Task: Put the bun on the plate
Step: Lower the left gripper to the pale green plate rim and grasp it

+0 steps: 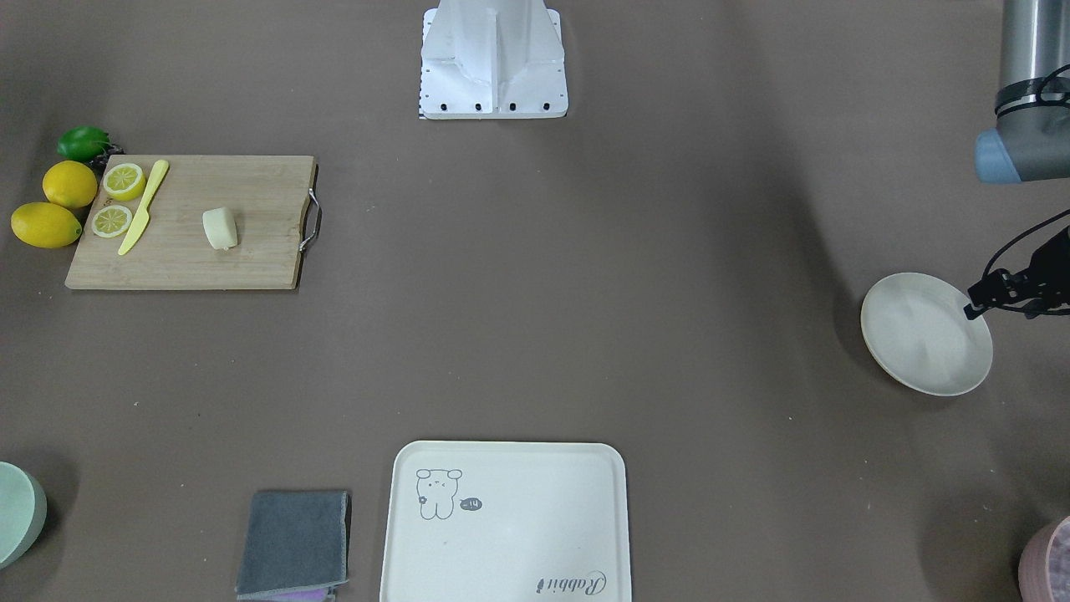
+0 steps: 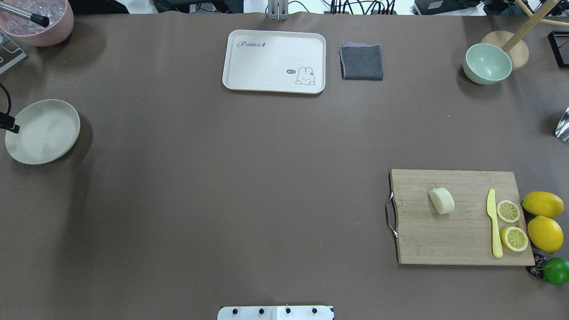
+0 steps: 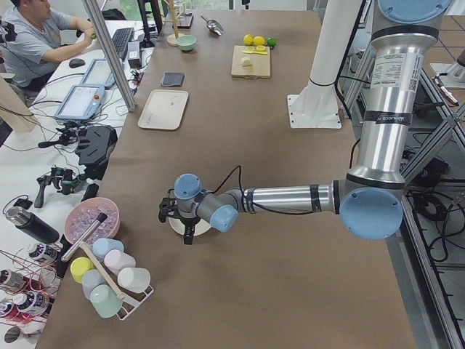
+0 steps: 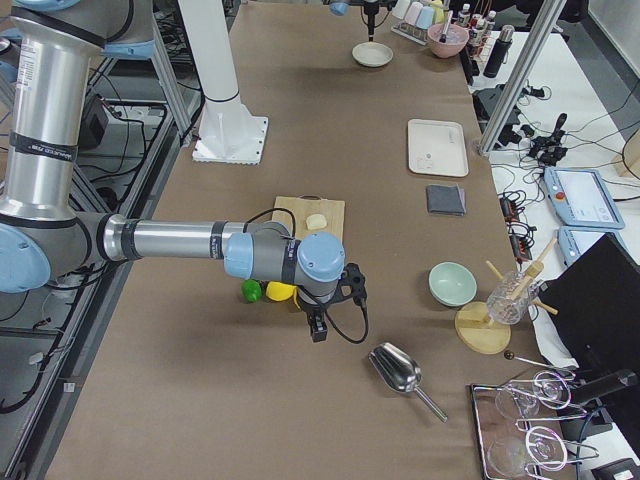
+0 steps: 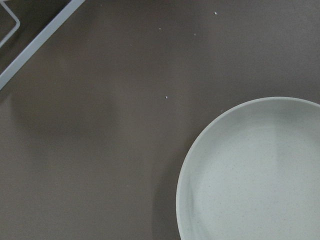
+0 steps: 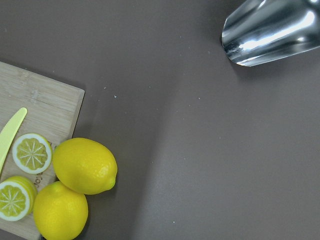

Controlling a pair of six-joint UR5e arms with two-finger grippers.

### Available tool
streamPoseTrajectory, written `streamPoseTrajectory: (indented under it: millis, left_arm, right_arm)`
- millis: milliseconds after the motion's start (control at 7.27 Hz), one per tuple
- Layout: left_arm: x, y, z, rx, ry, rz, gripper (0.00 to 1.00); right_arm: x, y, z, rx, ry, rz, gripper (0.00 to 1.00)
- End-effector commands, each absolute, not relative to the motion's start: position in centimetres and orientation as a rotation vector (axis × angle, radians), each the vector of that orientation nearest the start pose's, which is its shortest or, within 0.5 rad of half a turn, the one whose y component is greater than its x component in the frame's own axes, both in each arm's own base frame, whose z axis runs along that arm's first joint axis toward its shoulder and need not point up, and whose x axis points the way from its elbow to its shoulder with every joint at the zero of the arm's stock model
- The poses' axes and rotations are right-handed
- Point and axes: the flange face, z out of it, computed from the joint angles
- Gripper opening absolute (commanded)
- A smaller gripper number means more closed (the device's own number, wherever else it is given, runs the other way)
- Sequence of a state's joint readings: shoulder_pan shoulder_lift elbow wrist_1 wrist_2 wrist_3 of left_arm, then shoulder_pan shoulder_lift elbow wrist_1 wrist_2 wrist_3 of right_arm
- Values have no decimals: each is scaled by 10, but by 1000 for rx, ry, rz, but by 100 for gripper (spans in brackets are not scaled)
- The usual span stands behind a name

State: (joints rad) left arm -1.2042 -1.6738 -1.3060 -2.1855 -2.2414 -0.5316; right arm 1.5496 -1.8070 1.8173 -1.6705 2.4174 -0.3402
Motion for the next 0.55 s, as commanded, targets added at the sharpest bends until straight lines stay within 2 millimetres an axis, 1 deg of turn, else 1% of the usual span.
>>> streamPoseTrajectory:
  millis: [0, 138, 413]
  left_arm:
    - [149, -545, 679, 92, 781, 14, 88]
    - [148, -544, 682, 88, 779, 12, 80]
    - [146, -540, 694, 68, 768, 5, 73]
  right_arm:
    - [49, -388, 650, 44, -850, -305, 100]
    - [48, -387, 654, 36, -853, -304, 100]
    - [47, -388, 653, 38, -856, -305, 100]
